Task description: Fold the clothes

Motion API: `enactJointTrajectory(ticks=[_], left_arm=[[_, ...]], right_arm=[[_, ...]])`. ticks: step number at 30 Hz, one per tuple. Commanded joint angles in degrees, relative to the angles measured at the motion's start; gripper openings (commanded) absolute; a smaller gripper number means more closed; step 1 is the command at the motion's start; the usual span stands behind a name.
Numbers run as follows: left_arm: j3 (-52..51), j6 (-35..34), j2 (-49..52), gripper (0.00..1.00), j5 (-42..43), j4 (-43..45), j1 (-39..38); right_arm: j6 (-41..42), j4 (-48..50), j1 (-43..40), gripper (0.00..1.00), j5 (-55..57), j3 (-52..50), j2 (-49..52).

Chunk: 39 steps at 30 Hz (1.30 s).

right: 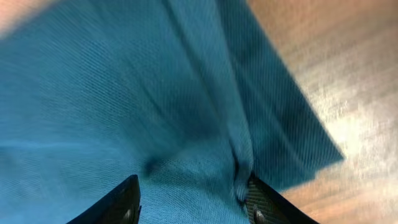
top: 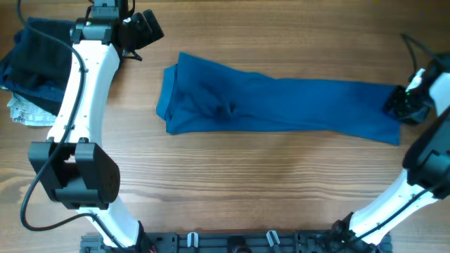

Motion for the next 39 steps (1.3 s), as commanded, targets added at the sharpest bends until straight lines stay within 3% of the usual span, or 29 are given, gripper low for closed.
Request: enactJointTrajectory(ticks=[1, 5, 14, 24, 39], left_arm=[[0.28, -0.37, -0.11, 1.0, -0.35, 0.15, 0.04], [0.28, -0.37, -0.11, 1.0, -0.37, 0.15, 0.04], [0.28, -0.37, -0.11, 1.0, -0.37, 0.15, 0.04], [0.28, -0.37, -0.11, 1.0, -0.37, 0.13, 0.04], [0.28, -0.37, -0.11, 1.0, -0.37, 0.13, 0.04]], right_arm=[[-7.61, 0.74, -6.12, 0.55, -16.52, 2.54, -1.51], [-8.37, 3.13, -10.1, 0.49, -20.65, 2.54, -1.51], [-11.87, 7.54, -9.92, 0.31, -22.47, 1.05, -1.29], [-12.63, 10.73, -7.93, 0.32, -20.7, -4.15, -1.22], [-11.96, 10.29, -7.69, 0.38, -14.86, -4.09, -1.16]])
